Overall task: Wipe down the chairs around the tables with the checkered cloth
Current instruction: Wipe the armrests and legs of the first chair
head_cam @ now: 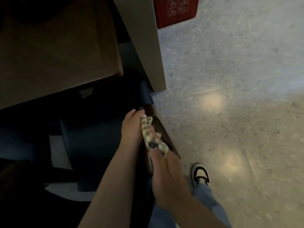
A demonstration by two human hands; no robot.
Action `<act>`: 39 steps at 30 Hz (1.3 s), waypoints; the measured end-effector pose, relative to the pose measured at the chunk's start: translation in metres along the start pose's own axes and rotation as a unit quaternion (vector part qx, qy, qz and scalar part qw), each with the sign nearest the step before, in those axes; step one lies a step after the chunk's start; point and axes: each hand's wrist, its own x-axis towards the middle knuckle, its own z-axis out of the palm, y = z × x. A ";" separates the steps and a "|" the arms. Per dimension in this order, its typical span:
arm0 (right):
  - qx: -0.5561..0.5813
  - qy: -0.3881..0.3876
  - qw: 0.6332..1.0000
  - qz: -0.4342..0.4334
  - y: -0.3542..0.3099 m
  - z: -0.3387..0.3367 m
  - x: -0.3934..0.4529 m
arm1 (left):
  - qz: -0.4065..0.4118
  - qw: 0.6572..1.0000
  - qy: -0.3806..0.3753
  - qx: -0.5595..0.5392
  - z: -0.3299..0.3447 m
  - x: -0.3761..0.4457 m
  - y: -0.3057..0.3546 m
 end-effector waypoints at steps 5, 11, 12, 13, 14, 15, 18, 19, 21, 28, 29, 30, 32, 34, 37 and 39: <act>-0.032 -0.055 0.996 0.066 0.017 -0.015 0.003 | 0.020 0.999 0.021 0.029 -0.001 -0.022 -0.015; -0.096 -0.087 0.978 0.164 0.042 -0.018 0.062 | 0.034 0.998 0.031 0.031 -0.004 -0.034 -0.022; -0.093 -0.081 0.974 0.191 0.046 -0.018 0.070 | 0.028 0.999 0.031 0.015 -0.004 -0.033 -0.021; -0.095 -0.083 0.970 0.208 0.047 -0.016 0.076 | 0.023 0.999 0.027 -0.002 -0.004 -0.032 -0.021; -0.094 -0.081 0.969 0.214 0.047 -0.014 0.079 | 0.019 0.999 0.025 -0.017 -0.005 -0.030 -0.022; -0.100 -0.077 0.970 0.208 0.045 -0.014 0.077 | 0.020 0.999 0.025 -0.032 -0.005 -0.029 -0.022; -0.058 -0.062 0.988 0.125 0.035 -0.012 0.047 | 0.015 0.997 0.019 -0.070 -0.004 -0.029 -0.021; -0.036 -0.068 0.993 0.085 0.031 -0.012 0.034 | 0.014 0.997 0.018 -0.078 -0.003 -0.030 -0.022; 0.000 -0.083 0.996 0.036 0.022 -0.016 0.014 | 0.019 0.997 0.006 -0.069 -0.004 -0.031 -0.024; 0.089 0.140 0.986 -0.018 0.015 -0.045 0.093 | 0.212 0.943 0.132 0.220 -0.004 -0.021 -0.016; 0.051 0.105 0.993 -0.021 0.018 -0.037 0.099 | 0.219 0.931 0.137 0.258 -0.001 -0.021 -0.009; 0.027 0.061 0.998 -0.022 0.023 -0.027 0.103 | 0.208 0.926 0.132 0.286 0.003 -0.017 -0.003; 0.004 0.004 1.000 -0.016 0.041 -0.011 0.108 | 0.171 0.894 0.114 0.398 0.014 -0.006 0.010; -0.012 0.004 0.999 0.039 0.058 -0.013 0.115 | 0.137 0.857 0.082 0.489 0.026 0.005 0.020; 0.124 -0.027 0.973 0.194 0.093 -0.030 0.123 | 0.123 0.838 0.056 0.528 0.033 0.017 0.025; 0.162 -0.018 0.951 0.262 0.116 -0.038 0.127 | 0.129 0.836 0.069 0.530 0.032 0.018 0.021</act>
